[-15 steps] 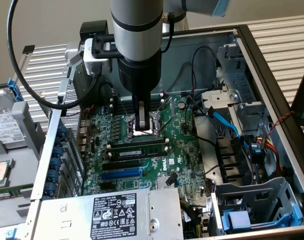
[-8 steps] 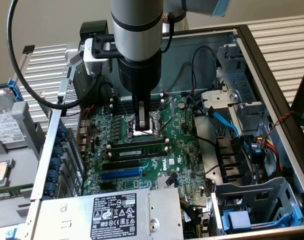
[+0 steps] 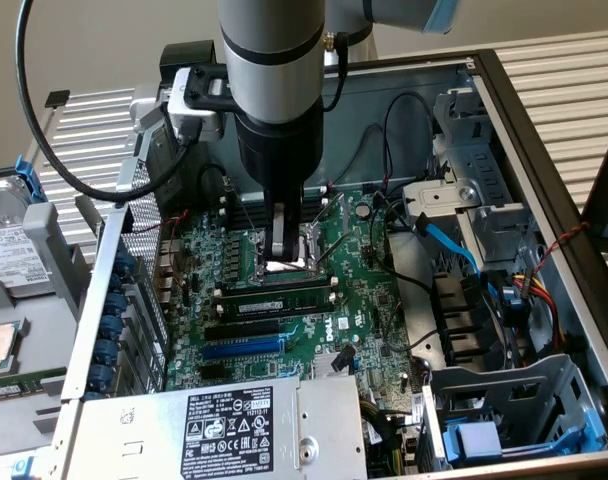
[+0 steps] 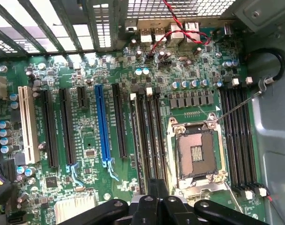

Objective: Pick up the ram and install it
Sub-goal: 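Press down the ram until it locks into place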

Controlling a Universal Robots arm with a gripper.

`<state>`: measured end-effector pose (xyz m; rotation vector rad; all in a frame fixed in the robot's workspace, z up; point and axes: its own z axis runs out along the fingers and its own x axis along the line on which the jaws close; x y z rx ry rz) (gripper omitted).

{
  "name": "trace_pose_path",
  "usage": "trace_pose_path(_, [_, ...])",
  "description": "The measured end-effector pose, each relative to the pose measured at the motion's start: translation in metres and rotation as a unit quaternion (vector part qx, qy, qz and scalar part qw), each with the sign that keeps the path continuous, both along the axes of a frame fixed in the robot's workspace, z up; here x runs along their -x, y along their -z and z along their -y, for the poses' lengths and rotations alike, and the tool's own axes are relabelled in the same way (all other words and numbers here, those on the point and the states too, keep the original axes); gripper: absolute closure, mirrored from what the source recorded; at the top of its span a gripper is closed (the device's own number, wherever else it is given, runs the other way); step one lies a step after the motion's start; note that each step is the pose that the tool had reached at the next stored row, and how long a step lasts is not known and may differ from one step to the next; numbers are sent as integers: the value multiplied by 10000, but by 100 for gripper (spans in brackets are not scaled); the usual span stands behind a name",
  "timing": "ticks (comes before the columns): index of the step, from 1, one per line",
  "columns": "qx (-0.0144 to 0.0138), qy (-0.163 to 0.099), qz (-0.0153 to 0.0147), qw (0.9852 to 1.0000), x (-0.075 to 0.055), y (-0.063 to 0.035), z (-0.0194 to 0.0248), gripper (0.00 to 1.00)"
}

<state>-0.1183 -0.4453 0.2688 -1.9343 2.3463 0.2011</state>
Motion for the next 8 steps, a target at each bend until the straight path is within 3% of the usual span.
trace_pose_path(4, [0, 500, 0, 9987, 0, 5, 0, 89])
trace_pose_path(8, [0, 864, 0, 9963, 0, 9, 0, 89])
